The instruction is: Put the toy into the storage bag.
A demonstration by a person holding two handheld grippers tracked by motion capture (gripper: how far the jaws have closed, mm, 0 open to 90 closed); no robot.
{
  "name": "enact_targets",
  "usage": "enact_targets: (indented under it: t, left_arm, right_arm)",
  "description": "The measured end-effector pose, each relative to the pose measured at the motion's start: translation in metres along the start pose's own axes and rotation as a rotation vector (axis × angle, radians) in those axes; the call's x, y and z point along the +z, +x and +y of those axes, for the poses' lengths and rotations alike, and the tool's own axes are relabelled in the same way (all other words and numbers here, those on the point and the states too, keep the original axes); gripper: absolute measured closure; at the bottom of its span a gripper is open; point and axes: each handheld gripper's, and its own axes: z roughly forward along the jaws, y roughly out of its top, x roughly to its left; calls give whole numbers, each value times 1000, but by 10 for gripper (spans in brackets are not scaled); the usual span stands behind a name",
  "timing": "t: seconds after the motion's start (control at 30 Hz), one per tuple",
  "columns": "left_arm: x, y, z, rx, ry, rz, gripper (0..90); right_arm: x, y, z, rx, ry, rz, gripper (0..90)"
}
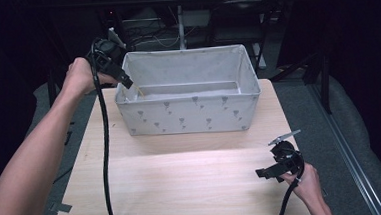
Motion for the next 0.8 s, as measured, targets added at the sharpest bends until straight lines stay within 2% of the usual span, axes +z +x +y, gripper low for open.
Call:
enact_targets:
  t: [0.27, 0.5, 0.8]
  left_arm:
    - [-13, -21, -31, 23, -18, 6, 7]
    - [-16, -32, -57, 35, -36, -20, 0]
    - [-10, -48, -95, 56, -24, -49, 1]
  right_arm:
    - [0, 2, 0, 4, -6, -6, 33]
    - [0, 2, 1, -3, -4, -3, 34]
    - [0, 2, 1, 6, 4, -6, 34]
